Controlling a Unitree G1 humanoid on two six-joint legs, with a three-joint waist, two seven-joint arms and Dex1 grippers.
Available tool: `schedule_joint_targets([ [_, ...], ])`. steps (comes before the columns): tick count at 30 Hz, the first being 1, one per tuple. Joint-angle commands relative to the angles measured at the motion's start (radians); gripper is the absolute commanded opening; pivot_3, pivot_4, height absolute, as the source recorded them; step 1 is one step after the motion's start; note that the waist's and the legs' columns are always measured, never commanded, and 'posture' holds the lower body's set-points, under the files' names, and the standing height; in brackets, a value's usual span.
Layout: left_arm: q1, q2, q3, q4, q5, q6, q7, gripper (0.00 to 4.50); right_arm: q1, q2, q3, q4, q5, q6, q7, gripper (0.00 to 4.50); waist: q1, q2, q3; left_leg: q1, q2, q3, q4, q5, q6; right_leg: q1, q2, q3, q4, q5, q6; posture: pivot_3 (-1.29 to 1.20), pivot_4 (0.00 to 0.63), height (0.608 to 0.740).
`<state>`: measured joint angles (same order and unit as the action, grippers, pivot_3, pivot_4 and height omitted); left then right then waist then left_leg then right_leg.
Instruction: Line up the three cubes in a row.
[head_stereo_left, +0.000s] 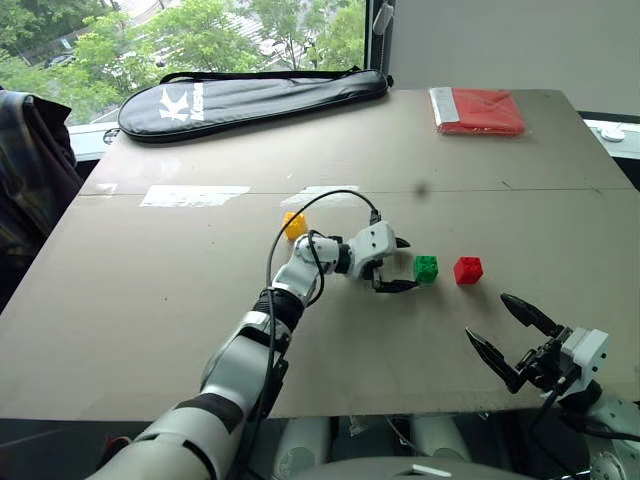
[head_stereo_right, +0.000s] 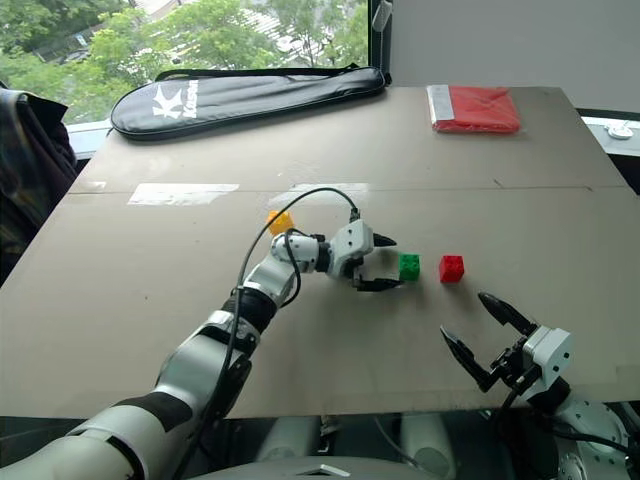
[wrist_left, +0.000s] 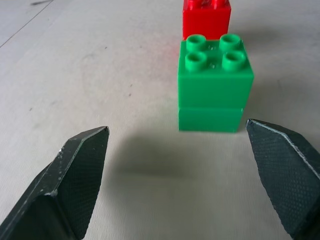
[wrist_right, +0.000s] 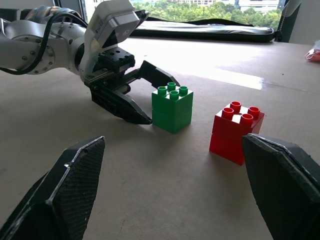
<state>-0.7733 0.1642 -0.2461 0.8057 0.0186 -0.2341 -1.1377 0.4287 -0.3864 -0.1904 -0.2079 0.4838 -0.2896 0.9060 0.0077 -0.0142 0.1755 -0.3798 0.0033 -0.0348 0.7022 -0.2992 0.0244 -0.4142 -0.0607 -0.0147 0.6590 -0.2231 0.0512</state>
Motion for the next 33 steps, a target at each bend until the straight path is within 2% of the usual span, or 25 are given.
schedule_joint_targets([
  [1, 0.066, 0.042, 0.026, -0.191, -0.079, 0.060, -0.057, 4.48, -0.005, -0.006, -0.002, 0.002, 0.010, -0.023, 0.019, 4.50, 0.000, 0.001, 0.001, 0.000, 0.001, 0.000, 0.000, 0.000, 0.000, 0.000, 0.000, 0.000, 0.000, 0.000, 0.000, 0.00, 0.150, 0.707],
  [6, 0.247, 0.132, 0.079, -0.593, -0.212, 0.285, -0.042, 4.48, -0.017, -0.012, -0.001, 0.003, 0.008, -0.027, 0.029, 4.50, 0.003, 0.004, 0.003, -0.001, 0.002, 0.001, -0.001, 0.000, 0.000, -0.001, -0.002, 0.002, 0.000, 0.002, -0.004, 0.00, 0.150, 0.707],
  [11, 0.443, 0.179, 0.180, -0.956, -0.304, 0.442, 0.121, 4.48, -0.028, -0.014, 0.012, -0.004, 0.010, -0.015, 0.034, 4.50, 0.006, 0.005, 0.004, 0.000, 0.002, 0.002, -0.001, 0.000, 0.000, -0.001, -0.002, 0.003, -0.001, 0.002, -0.004, 0.00, 0.150, 0.707],
  [19, 0.687, 0.107, 0.334, -1.169, -0.231, 0.560, 0.554, 4.48, -0.046, -0.026, 0.020, 0.005, 0.018, -0.005, 0.049, 4.50, 0.003, 0.005, 0.004, 0.001, 0.002, 0.002, -0.001, 0.000, 0.000, -0.001, -0.003, 0.004, -0.001, 0.000, -0.001, 0.00, 0.150, 0.707],
  [23, 0.737, 0.075, 0.408, -1.142, -0.272, 0.551, 0.642, 4.48, -0.052, -0.030, 0.022, 0.008, 0.029, 0.002, 0.062, 4.50, 0.009, 0.005, 0.004, 0.000, 0.002, 0.001, -0.001, 0.000, 0.000, -0.001, -0.002, 0.002, 0.000, 0.000, -0.001, 0.00, 0.150, 0.707],
  [29, 0.666, 0.195, 0.373, -0.896, -0.157, 0.375, 0.604, 4.48, -0.079, -0.028, 0.034, 0.016, 0.029, 0.013, 0.069, 4.50, 0.007, 0.005, 0.004, 0.001, 0.001, 0.001, -0.001, 0.000, 0.000, -0.001, -0.001, 0.002, 0.000, 0.000, -0.001, 0.00, 0.150, 0.707],
  [33, 0.571, 0.225, 0.329, -0.700, -0.122, 0.285, 0.572, 4.48, -0.087, -0.026, 0.037, 0.017, 0.032, 0.014, 0.077, 4.50, 0.008, 0.005, 0.004, 0.000, 0.000, 0.001, -0.001, 0.000, 0.000, -0.001, -0.002, 0.002, 0.000, 0.000, -0.002, 0.00, 0.150, 0.707],
])
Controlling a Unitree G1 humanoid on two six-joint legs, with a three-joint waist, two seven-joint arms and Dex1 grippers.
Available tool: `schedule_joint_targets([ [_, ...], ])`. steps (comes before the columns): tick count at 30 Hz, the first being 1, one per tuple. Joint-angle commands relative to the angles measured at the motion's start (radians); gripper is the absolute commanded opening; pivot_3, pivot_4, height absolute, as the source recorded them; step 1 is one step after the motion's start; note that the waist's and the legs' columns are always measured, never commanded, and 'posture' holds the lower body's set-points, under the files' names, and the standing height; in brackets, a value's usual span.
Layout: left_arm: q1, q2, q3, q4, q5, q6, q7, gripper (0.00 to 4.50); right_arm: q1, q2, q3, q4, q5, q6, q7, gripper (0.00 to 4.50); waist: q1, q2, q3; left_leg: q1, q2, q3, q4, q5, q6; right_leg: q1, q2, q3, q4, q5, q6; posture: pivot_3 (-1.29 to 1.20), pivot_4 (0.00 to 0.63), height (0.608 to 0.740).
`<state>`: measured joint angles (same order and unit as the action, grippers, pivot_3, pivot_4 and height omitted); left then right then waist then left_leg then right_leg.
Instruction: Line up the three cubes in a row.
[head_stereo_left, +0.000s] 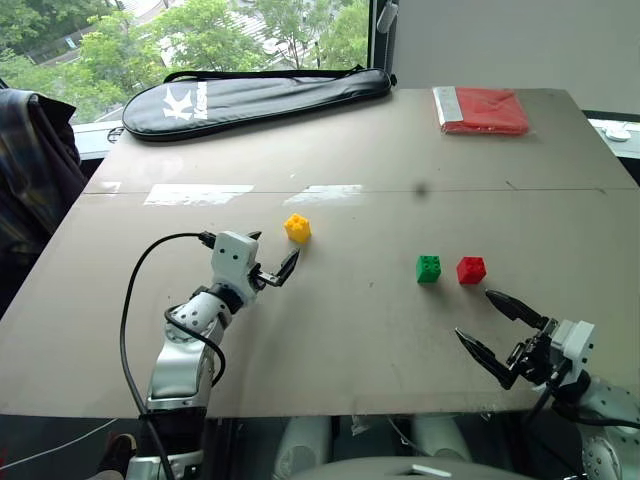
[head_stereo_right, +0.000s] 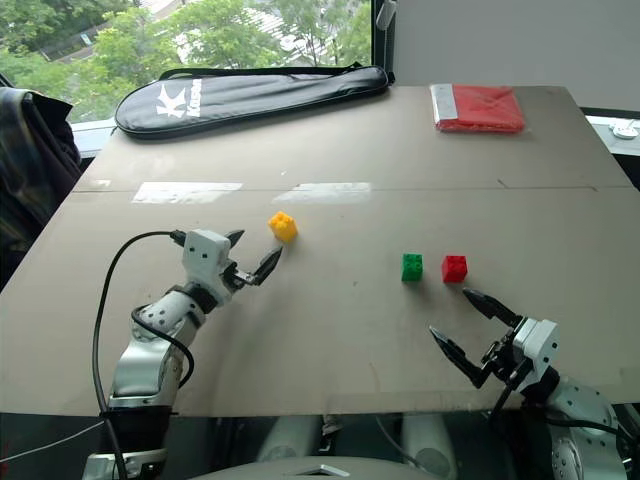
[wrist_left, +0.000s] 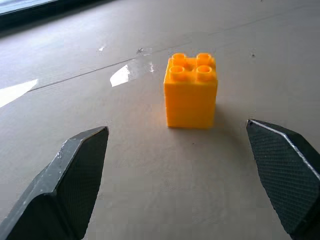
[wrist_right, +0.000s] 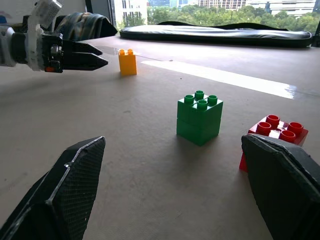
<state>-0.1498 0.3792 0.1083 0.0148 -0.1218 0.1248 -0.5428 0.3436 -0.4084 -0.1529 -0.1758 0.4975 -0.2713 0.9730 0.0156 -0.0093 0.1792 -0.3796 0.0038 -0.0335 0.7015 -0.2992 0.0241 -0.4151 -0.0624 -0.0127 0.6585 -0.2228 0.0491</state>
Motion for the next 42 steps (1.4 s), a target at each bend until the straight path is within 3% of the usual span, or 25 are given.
schedule_joint_targets([
  [1, -0.082, 0.014, -0.035, 0.149, 0.026, -0.098, -0.033, 4.48, -0.001, -0.004, 0.001, -0.017, 0.020, -0.006, 0.014, 4.50, 0.001, 0.000, 0.000, 0.000, 0.000, 0.000, 0.000, 0.000, 0.000, 0.000, 0.000, 0.000, 0.000, 0.001, -0.001, 0.00, 0.150, 0.707],
  [7, -0.236, 0.015, -0.071, 0.401, 0.029, -0.200, -0.103, 4.48, 0.042, -0.025, 0.015, -0.056, 0.073, 0.004, 0.090, 4.50, 0.002, 0.000, -0.001, 0.001, -0.001, 0.000, 0.000, 0.000, 0.000, 0.001, -0.001, 0.000, 0.000, 0.001, -0.002, 0.00, 0.150, 0.707],
  [13, -0.298, 0.012, -0.093, 0.497, 0.025, -0.212, -0.152, 4.48, 0.038, -0.019, 0.017, -0.067, 0.074, -0.010, 0.098, 4.50, 0.000, 0.001, -0.001, 0.002, -0.001, 0.000, 0.000, 0.000, 0.000, 0.001, -0.001, 0.000, 0.001, 0.000, 0.001, 0.00, 0.150, 0.707],
  [18, -0.292, 0.006, -0.086, 0.504, 0.011, -0.207, -0.161, 3.03, 0.035, -0.010, 0.021, -0.066, 0.064, -0.019, 0.092, 4.50, 0.001, 0.003, -0.003, 0.002, 0.000, 0.000, 0.000, 0.000, 0.000, 0.001, -0.001, 0.000, 0.002, 0.000, 0.002, 0.00, 0.150, 0.707],
  [22, -0.283, 0.014, -0.089, 0.493, 0.006, -0.210, -0.175, 1.27, 0.034, -0.013, 0.019, -0.072, 0.067, -0.017, 0.091, 4.50, 0.000, 0.003, -0.003, 0.002, 0.000, 0.000, 0.000, 0.000, 0.000, 0.001, -0.001, 0.000, 0.002, 0.000, 0.002, 0.00, 0.150, 0.707],
  [33, -0.367, 0.001, -0.216, 0.528, 0.002, -0.251, -0.473, 1.30, 0.025, -0.019, 0.017, -0.080, 0.070, -0.007, 0.089, 4.50, 0.005, 0.003, -0.003, 0.000, -0.002, 0.000, 0.000, 0.000, 0.000, 0.001, -0.002, 0.000, 0.000, 0.001, 0.000, 0.00, 0.150, 0.707],
  [42, -0.490, -0.031, -0.347, 0.662, 0.048, -0.360, -0.700, 1.30, 0.054, -0.014, 0.008, -0.103, 0.058, -0.020, 0.064, 4.50, -0.002, 0.002, -0.003, 0.000, -0.002, 0.001, 0.000, 0.000, 0.000, 0.001, 0.000, -0.001, 0.000, 0.001, 0.001, 0.00, 0.150, 0.707],
])
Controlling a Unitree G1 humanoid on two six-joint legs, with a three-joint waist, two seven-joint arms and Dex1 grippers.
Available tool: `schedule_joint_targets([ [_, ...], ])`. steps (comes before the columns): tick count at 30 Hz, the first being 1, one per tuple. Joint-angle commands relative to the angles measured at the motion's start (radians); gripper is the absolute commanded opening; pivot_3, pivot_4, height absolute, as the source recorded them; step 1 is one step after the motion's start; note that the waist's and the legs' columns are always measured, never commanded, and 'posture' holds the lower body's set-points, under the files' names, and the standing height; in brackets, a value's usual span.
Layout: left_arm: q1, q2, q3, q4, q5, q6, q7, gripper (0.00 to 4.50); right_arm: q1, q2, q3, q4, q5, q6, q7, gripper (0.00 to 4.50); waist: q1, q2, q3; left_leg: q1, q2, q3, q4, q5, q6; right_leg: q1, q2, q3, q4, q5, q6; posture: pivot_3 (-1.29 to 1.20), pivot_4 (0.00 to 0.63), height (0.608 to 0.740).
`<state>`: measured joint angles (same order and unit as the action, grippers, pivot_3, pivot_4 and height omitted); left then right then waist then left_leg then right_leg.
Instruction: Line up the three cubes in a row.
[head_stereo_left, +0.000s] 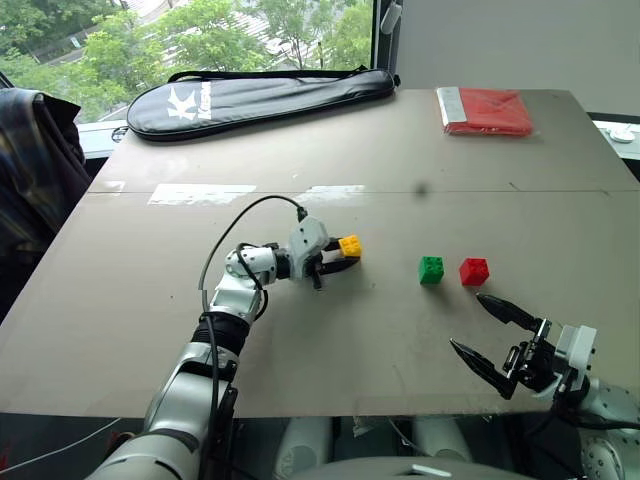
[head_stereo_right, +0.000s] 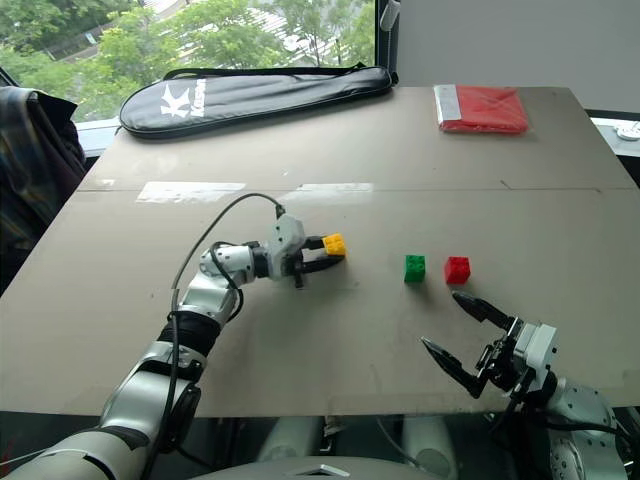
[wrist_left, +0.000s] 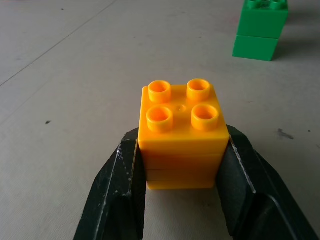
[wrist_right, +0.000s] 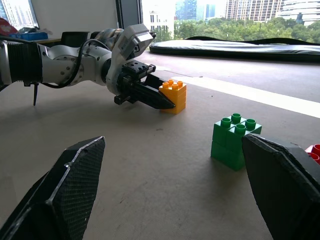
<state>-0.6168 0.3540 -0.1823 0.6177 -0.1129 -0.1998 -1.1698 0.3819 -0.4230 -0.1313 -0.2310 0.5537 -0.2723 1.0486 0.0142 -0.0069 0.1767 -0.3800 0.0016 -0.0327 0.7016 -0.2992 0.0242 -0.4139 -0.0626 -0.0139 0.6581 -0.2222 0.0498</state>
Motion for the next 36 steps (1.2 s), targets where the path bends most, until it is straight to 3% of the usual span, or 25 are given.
schedule_joint_targets([
  [1, -0.035, -0.006, -0.071, 0.085, 0.055, -0.053, -0.082, 1.30, 0.022, 0.003, -0.013, -0.051, 0.000, -0.022, -0.015, 4.50, 0.000, 0.000, 0.000, 0.000, 0.000, 0.000, 0.000, 0.000, 0.000, 0.000, 0.000, 0.000, 0.000, 0.000, 0.000, 0.00, 0.150, 0.707],
  [12, -0.124, -0.077, -0.078, 0.235, 0.067, -0.119, -0.153, 1.30, 0.051, 0.027, -0.006, -0.043, -0.023, -0.066, -0.028, 4.50, 0.005, -0.001, 0.000, -0.001, 0.000, 0.000, 0.000, 0.000, 0.000, 0.000, -0.001, 0.000, -0.001, -0.001, 0.002, 0.00, 0.150, 0.707],
  [36, -0.138, -0.098, -0.076, 0.261, 0.084, -0.135, -0.212, 1.30, 0.064, 0.039, 0.007, -0.018, -0.028, -0.110, -0.021, 4.50, 0.002, -0.001, 0.000, -0.001, 0.000, -0.001, 0.000, 0.000, 0.000, 0.000, 0.000, -0.001, -0.001, -0.001, 0.002, 0.00, 0.150, 0.707],
])
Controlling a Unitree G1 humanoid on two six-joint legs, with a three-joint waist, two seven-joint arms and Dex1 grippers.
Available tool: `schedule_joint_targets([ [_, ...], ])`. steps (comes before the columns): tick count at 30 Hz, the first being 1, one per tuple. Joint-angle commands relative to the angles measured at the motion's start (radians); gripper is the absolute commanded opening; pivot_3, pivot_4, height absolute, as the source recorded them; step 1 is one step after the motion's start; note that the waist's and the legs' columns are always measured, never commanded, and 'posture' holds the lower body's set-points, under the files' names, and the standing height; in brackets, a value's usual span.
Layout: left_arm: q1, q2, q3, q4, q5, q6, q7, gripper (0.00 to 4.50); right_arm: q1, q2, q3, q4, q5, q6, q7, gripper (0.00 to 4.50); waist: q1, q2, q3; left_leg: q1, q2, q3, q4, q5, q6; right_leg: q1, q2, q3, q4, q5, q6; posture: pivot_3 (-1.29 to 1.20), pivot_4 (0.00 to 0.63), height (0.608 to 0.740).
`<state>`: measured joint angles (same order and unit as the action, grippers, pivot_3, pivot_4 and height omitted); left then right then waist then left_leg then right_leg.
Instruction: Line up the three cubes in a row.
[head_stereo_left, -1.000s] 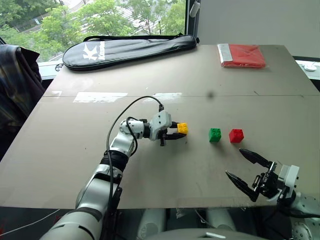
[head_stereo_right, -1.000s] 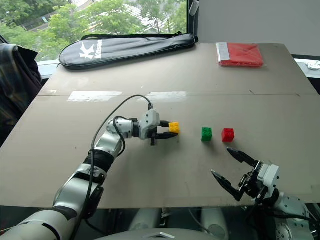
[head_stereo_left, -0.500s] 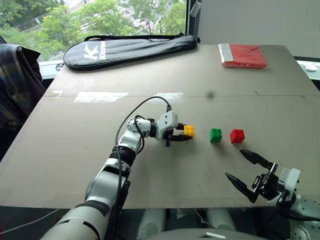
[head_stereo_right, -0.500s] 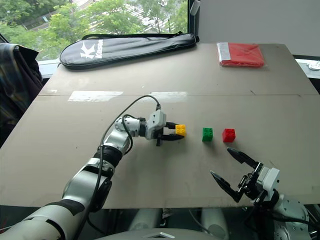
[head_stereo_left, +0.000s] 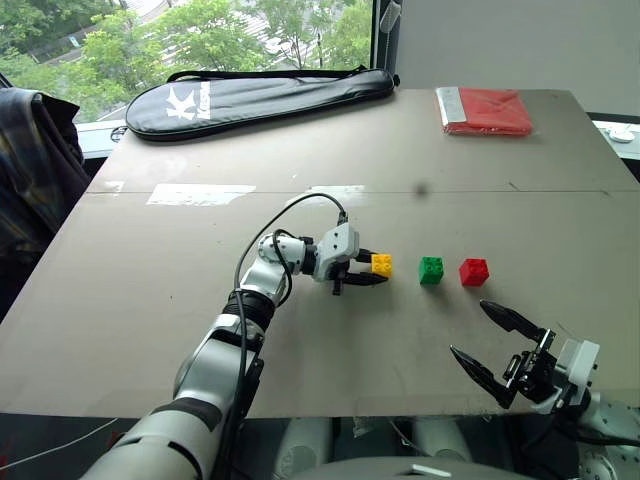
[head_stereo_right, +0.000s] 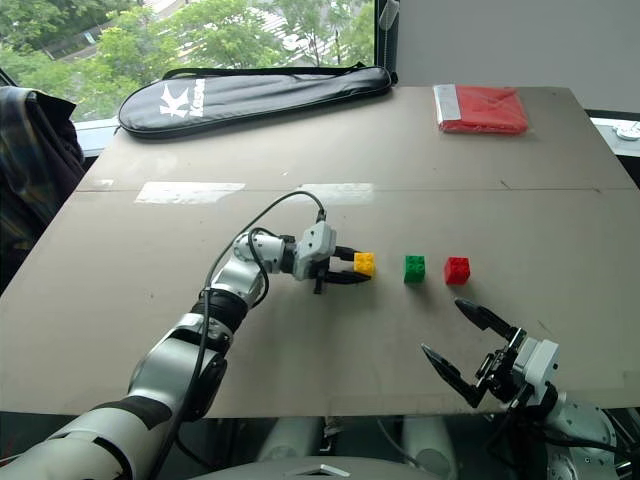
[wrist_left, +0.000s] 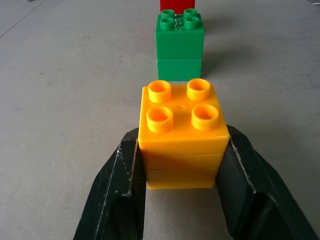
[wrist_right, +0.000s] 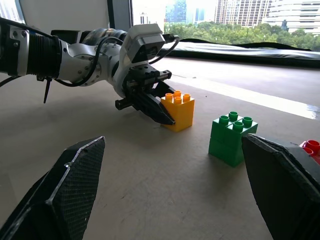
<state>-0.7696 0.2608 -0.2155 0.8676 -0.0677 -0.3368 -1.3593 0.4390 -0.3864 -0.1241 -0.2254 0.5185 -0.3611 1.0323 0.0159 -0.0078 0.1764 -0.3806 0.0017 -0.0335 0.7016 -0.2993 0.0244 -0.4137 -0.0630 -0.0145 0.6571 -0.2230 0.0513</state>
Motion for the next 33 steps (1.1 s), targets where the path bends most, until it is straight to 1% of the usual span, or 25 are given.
schedule_joint_targets([
  [1, 0.014, -0.005, -0.043, 0.012, 0.040, 0.001, -0.022, 1.30, 0.008, 0.003, 0.000, -0.024, 0.006, -0.021, -0.006, 4.50, 0.000, 0.000, 0.000, 0.000, 0.000, 0.000, 0.000, 0.000, 0.000, 0.000, 0.000, 0.000, 0.000, 0.000, 0.000, 0.00, 0.150, 0.707],
  [7, 0.015, -0.007, -0.043, 0.011, 0.040, 0.012, -0.024, 1.30, 0.007, 0.003, 0.005, -0.028, 0.002, -0.022, -0.012, 4.50, 0.000, 0.000, 0.000, 0.000, 0.000, 0.000, 0.000, 0.000, 0.000, 0.000, 0.000, 0.000, 0.000, 0.000, 0.000, 0.00, 0.150, 0.707],
  [8, 0.017, -0.007, -0.042, 0.009, 0.039, 0.016, -0.027, 2.10, 0.008, 0.003, 0.005, -0.029, 0.001, -0.023, -0.013, 4.50, 0.000, 0.000, 0.000, 0.000, 0.000, 0.000, 0.000, 0.000, 0.000, 0.000, 0.000, 0.000, 0.000, 0.000, 0.000, 0.00, 0.150, 0.707],
  [10, 0.020, -0.006, -0.043, 0.005, 0.040, 0.018, -0.025, 2.70, 0.008, 0.002, 0.007, -0.030, 0.002, -0.022, -0.014, 4.50, -0.001, 0.000, 0.000, 0.000, 0.000, 0.000, 0.000, 0.000, 0.000, 0.000, 0.000, 0.000, 0.000, 0.000, 0.000, 0.00, 0.150, 0.707],
  [11, 0.022, -0.005, -0.043, 0.003, 0.041, 0.018, -0.024, 3.21, 0.007, 0.001, 0.008, -0.030, 0.003, -0.022, -0.014, 4.50, -0.001, 0.000, 0.000, 0.000, 0.000, 0.000, 0.000, 0.000, 0.000, 0.000, 0.000, 0.000, 0.000, 0.000, 0.000, 0.00, 0.150, 0.707],
  [12, 0.023, -0.005, -0.043, 0.002, 0.042, 0.018, -0.024, 3.58, 0.008, 0.001, 0.008, -0.030, 0.003, -0.023, -0.014, 4.50, -0.001, 0.000, 0.000, 0.000, 0.000, 0.000, 0.000, 0.000, 0.000, 0.000, 0.000, 0.000, 0.000, 0.000, 0.000, 0.00, 0.150, 0.707],
  [13, 0.025, -0.004, -0.042, 0.001, 0.044, 0.013, -0.018, 4.12, 0.008, 0.000, 0.009, -0.029, 0.003, -0.023, -0.014, 4.50, -0.001, 0.000, 0.000, 0.000, 0.000, 0.000, 0.000, 0.000, 0.000, 0.000, 0.000, 0.000, 0.000, 0.000, 0.000, 0.00, 0.150, 0.707],
  [14, 0.026, -0.003, -0.039, 0.000, 0.047, 0.009, -0.009, 4.46, 0.008, 0.000, 0.009, -0.028, 0.003, -0.023, -0.013, 4.50, -0.001, 0.000, 0.000, 0.000, 0.000, 0.000, 0.000, 0.000, 0.000, 0.000, 0.000, 0.000, 0.000, 0.000, 0.000, 0.00, 0.150, 0.707],
  [17, 0.028, 0.006, -0.028, -0.005, 0.042, 0.008, -0.001, 4.46, 0.007, -0.001, 0.009, -0.024, 0.003, -0.024, -0.009, 4.50, -0.001, 0.000, 0.000, 0.001, 0.000, 0.000, 0.000, 0.000, 0.000, 0.000, 0.000, 0.000, 0.001, 0.000, 0.000, 0.00, 0.150, 0.707],
  [20, 0.037, 0.032, -0.006, -0.049, 0.013, 0.026, -0.021, 4.46, 0.007, -0.003, 0.007, -0.017, 0.004, -0.028, -0.004, 4.50, -0.002, 0.000, 0.000, 0.001, 0.000, 0.000, 0.000, 0.000, 0.000, 0.000, 0.000, 0.001, 0.001, 0.000, 0.000, 0.00, 0.150, 0.707],
  [22, 0.064, 0.066, 0.010, -0.130, -0.023, 0.058, -0.053, 4.46, 0.007, -0.005, 0.006, -0.015, 0.005, -0.030, -0.001, 4.50, -0.008, 0.000, 0.000, 0.001, 0.001, 0.000, 0.000, 0.000, 0.000, -0.001, 0.001, 0.001, 0.001, 0.000, 0.000, 0.00, 0.150, 0.707],
  [26, 0.138, 0.124, 0.060, -0.345, -0.159, 0.189, -0.122, 4.46, 0.009, -0.008, 0.004, -0.016, 0.006, -0.031, 0.001, 4.50, -0.017, 0.000, 0.002, 0.000, 0.004, -0.001, -0.001, 0.000, 0.000, -0.003, 0.003, 0.001, 0.002, 0.001, -0.002, 0.00, 0.150, 0.707],
  [29, 0.218, 0.261, 0.159, -0.567, -0.273, 0.330, -0.130, 4.46, 0.009, -0.019, -0.012, -0.018, 0.019, -0.025, 0.004, 4.50, -0.019, -0.001, 0.003, 0.000, 0.005, -0.001, -0.001, 0.000, 0.000, -0.003, 0.003, 0.001, 0.003, 0.001, -0.003, 0.00, 0.150, 0.707],
  [31, 0.270, 0.331, 0.204, -0.652, -0.292, 0.396, -0.091, 4.46, 0.008, -0.021, -0.015, -0.012, 0.022, -0.024, 0.006, 4.50, -0.021, -0.001, 0.003, 0.000, 0.005, -0.001, -0.001, 0.000, 0.000, -0.003, 0.003, 0.002, 0.003, 0.000, -0.003, 0.00, 0.150, 0.707],
  [33, 0.329, 0.377, 0.223, -0.720, -0.278, 0.453, -0.028, 4.46, 0.004, -0.023, -0.017, -0.001, 0.026, -0.024, 0.012, 4.50, -0.021, 0.000, 0.003, 0.001, 0.005, 0.000, -0.001, 0.000, 0.000, -0.003, 0.002, 0.002, 0.002, 0.000, -0.002, 0.00, 0.150, 0.707],
])
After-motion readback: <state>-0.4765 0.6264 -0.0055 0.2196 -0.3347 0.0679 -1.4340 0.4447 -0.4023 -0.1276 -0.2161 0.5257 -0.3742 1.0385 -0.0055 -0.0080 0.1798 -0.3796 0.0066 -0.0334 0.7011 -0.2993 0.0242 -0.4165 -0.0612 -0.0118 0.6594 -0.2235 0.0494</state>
